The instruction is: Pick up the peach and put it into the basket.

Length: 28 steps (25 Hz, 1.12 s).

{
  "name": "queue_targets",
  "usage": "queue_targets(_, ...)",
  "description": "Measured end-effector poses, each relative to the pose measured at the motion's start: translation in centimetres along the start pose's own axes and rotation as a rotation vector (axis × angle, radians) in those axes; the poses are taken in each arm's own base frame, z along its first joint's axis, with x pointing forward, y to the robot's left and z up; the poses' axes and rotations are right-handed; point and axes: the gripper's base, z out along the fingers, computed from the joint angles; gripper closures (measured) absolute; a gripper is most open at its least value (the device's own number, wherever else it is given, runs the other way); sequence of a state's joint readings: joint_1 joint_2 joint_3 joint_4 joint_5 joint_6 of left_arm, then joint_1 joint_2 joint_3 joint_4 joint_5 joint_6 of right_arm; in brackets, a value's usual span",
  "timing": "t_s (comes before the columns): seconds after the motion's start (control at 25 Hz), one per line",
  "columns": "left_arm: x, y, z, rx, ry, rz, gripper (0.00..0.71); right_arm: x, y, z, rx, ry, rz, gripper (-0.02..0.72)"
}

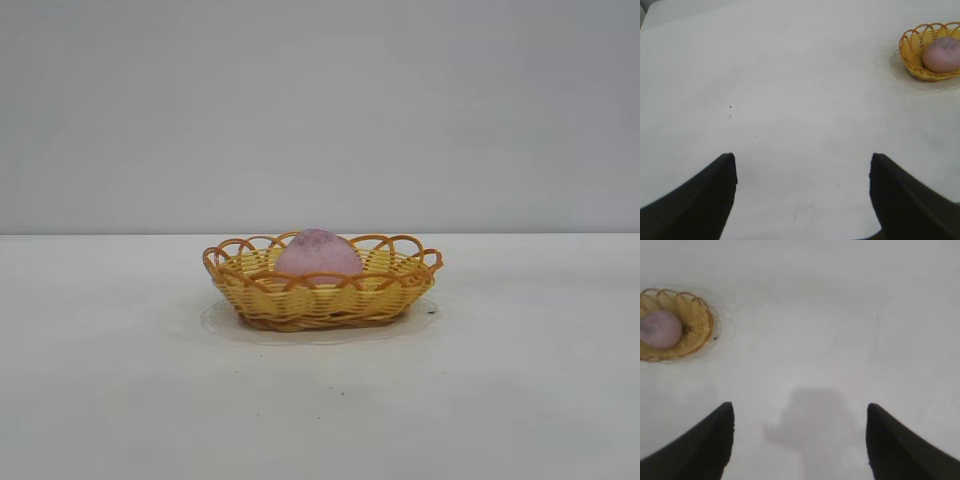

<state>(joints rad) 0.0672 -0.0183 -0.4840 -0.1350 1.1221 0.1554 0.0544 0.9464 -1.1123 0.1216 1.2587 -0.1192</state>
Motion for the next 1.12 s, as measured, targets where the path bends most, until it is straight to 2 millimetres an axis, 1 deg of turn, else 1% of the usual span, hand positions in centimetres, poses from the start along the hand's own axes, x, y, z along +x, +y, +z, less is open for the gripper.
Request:
queue_targets(0.08,0.0,0.0,0.0,0.0,0.0,0.0,0.225,2.5,0.1,-0.7,0.017,-0.02,0.004,0.239)
queue_targets(0.28,0.0,0.0,0.0,0.0,0.0,0.0,0.225,8.4,0.6,-0.7,0.025,-0.052,0.013,0.239)
queue_targets(0.36,0.0,0.0,0.0,0.0,0.0,0.0,0.225,10.7,0.7,-0.4,0.026,-0.067,0.011,0.239)
queue_targets(0.48,0.0,0.0,0.0,0.0,0.0,0.0,0.225,13.8,0.8,0.8,0.027,-0.074,0.012,0.239)
queue_targets(0.6,0.0,0.0,0.0,0.0,0.0,0.0,0.225,16.0,0.9,1.9,0.031,-0.123,0.013,0.239)
queue_targets(0.68,0.0,0.0,0.0,0.0,0.0,0.0,0.225,16.9,0.9,2.2,0.038,-0.171,0.009,0.239)
queue_targets(0.84,0.0,0.0,0.0,0.0,0.0,0.0,0.225,18.1,1.1,1.5,0.048,-0.319,0.0,0.239)
queue_targets(1.0,0.0,0.0,0.0,0.0,0.0,0.0,0.225,19.4,1.2,1.2,0.054,-0.412,-0.009,0.239)
queue_targets(1.12,0.0,0.0,0.0,0.0,0.0,0.0,0.225,19.8,1.3,1.0,0.054,-0.445,-0.012,0.239)
